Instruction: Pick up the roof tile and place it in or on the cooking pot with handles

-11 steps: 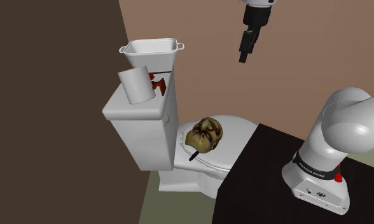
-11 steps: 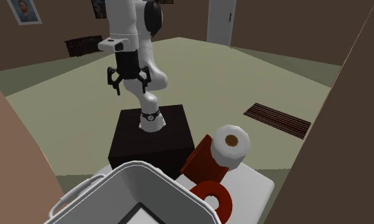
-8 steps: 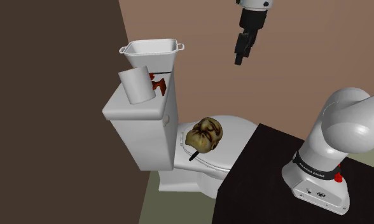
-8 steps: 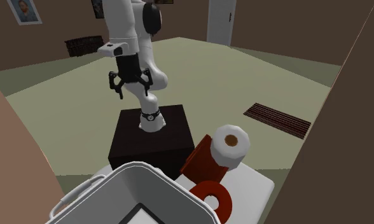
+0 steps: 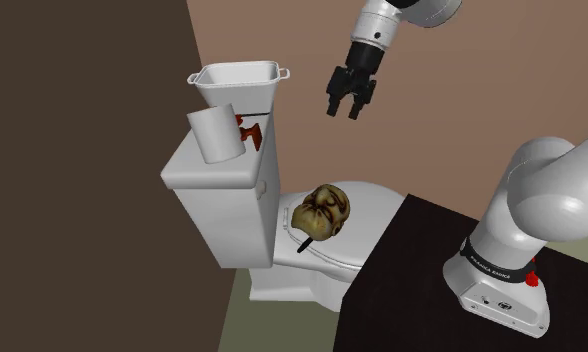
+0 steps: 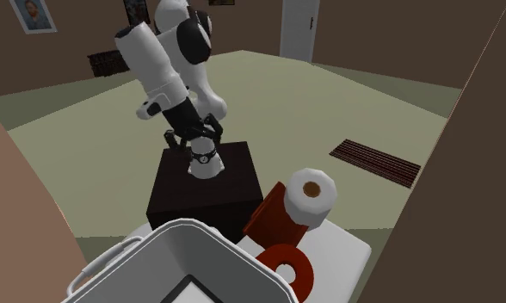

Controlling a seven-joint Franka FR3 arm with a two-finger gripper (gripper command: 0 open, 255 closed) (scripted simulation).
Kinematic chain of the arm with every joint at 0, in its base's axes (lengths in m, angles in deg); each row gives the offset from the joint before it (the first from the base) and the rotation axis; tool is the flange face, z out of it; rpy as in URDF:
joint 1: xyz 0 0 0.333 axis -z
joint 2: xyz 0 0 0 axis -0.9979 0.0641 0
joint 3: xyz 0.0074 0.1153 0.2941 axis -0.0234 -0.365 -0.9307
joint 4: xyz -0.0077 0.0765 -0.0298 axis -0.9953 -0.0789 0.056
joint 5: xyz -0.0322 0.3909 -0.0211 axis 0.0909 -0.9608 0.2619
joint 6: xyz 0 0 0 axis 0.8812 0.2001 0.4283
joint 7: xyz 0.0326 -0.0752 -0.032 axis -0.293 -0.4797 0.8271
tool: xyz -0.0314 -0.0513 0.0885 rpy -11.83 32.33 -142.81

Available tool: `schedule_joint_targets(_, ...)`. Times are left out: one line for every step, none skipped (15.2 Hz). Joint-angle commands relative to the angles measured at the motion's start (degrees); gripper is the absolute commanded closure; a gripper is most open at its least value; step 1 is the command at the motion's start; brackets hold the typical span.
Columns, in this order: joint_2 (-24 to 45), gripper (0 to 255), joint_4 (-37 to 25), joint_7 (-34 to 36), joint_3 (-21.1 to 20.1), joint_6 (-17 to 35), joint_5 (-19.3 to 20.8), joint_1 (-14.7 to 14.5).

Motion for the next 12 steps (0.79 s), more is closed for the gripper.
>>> schedule_joint_targets(2.8, 0, 0.6, 1.0, 1.3, 3.8, -6.7, -1.3)
schedule_joint_targets(4.3, 0, 0.7, 1.2, 2.0, 5.5, -10.0, -2.0)
schedule_joint_targets(5.8, 0, 0.8, 1.2, 2.6, 7.2, -13.6, -2.8)
schedule_joint_targets(7.4, 0, 0.7, 1.0, 3.3, 8.8, -17.3, -3.7)
schedule_joint_targets(9.0, 0, 0.6, 0.7, 3.9, 10.3, -21.1, -4.6)
schedule_joint_targets(10.6, 0, 0.3, 0.2, 4.6, 11.7, -25.1, -5.6)
schedule_joint_targets(12.3, 0, 0.0, -0.5, 5.2, 12.9, -29.3, -6.5)
schedule_joint_targets(14.1, 0, -0.5, -1.3, 5.9, 14.0, -33.6, -7.5)
schedule_joint_targets(15.9, 0, -1.0, -2.2, 6.5, 14.8, -38.1, -8.4)
schedule_joint_targets(17.7, 0, -1.7, -3.2, 7.0, 15.5, -42.7, -9.2)
schedule_joint_targets(19.6, 0, -2.5, -4.3, 7.5, 15.9, -47.3, -10.0)
schedule_joint_targets(21.5, 0, -3.4, -5.3, 7.9, 16.1, -52.0, -10.6)
